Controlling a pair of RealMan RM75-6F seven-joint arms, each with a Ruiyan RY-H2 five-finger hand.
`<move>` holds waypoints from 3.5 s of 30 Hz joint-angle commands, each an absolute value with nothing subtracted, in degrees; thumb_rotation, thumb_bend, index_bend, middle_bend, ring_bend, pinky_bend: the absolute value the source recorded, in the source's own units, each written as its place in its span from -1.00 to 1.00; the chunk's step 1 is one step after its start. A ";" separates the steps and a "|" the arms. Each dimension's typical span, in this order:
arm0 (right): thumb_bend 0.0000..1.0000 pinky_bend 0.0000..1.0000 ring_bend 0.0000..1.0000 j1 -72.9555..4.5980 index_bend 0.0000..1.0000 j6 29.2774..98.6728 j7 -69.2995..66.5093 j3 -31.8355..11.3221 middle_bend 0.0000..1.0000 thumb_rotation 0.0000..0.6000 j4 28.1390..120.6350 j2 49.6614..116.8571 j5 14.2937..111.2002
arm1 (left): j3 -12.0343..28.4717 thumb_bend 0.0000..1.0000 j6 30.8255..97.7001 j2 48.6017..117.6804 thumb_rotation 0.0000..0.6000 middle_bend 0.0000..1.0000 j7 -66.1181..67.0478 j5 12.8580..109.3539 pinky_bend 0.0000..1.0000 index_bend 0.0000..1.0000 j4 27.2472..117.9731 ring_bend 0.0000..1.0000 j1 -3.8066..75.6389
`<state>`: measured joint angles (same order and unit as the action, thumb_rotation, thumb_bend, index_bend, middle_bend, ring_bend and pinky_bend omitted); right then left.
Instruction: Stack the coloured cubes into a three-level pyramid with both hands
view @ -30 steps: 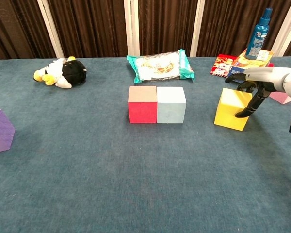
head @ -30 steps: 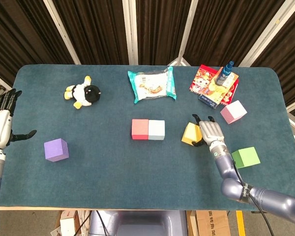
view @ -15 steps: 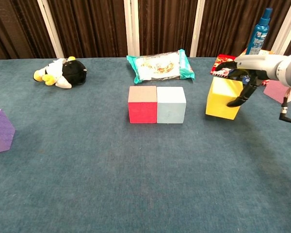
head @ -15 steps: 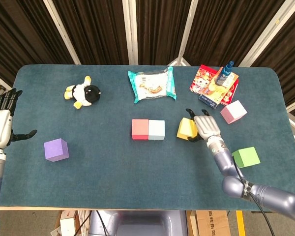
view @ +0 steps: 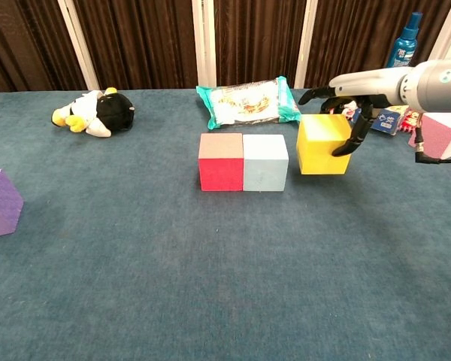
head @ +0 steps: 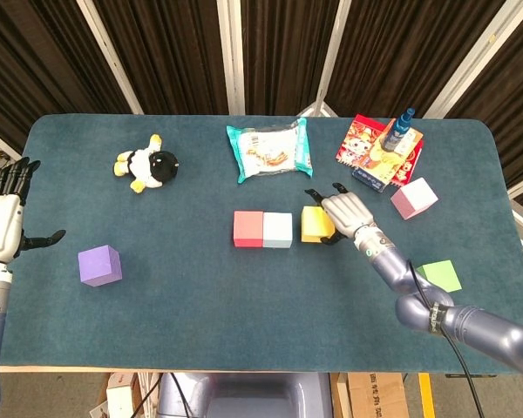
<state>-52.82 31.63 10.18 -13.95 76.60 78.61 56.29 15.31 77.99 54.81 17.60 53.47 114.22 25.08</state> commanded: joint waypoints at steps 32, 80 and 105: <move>-0.47 -1.00 -0.28 -57.47 -1.00 29.82 7.62 -10.71 -0.10 1.00 72.27 82.40 54.77 | 15.75 -0.85 76.93 55.09 1.00 -1.00 17.44 52.40 -1.00 -1.00 112.90 -1.00 25.06; -0.47 -1.00 -0.67 -59.70 -1.00 32.10 11.18 -7.59 -0.78 1.00 72.45 83.61 46.54 | 16.15 -0.85 76.26 54.95 1.00 -1.00 17.19 51.39 -1.00 -1.00 112.67 -1.00 25.06; -0.47 -1.00 -1.00 -56.62 -1.00 48.81 20.29 -4.98 -1.00 1.00 91.87 75.01 36.62 | 16.65 -0.85 76.11 53.29 1.00 -1.00 14.28 52.63 -1.00 -1.00 114.45 -1.00 24.22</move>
<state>-57.46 47.11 18.88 -5.43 90.09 76.44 37.82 16.66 76.13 53.34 14.34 52.58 114.39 24.26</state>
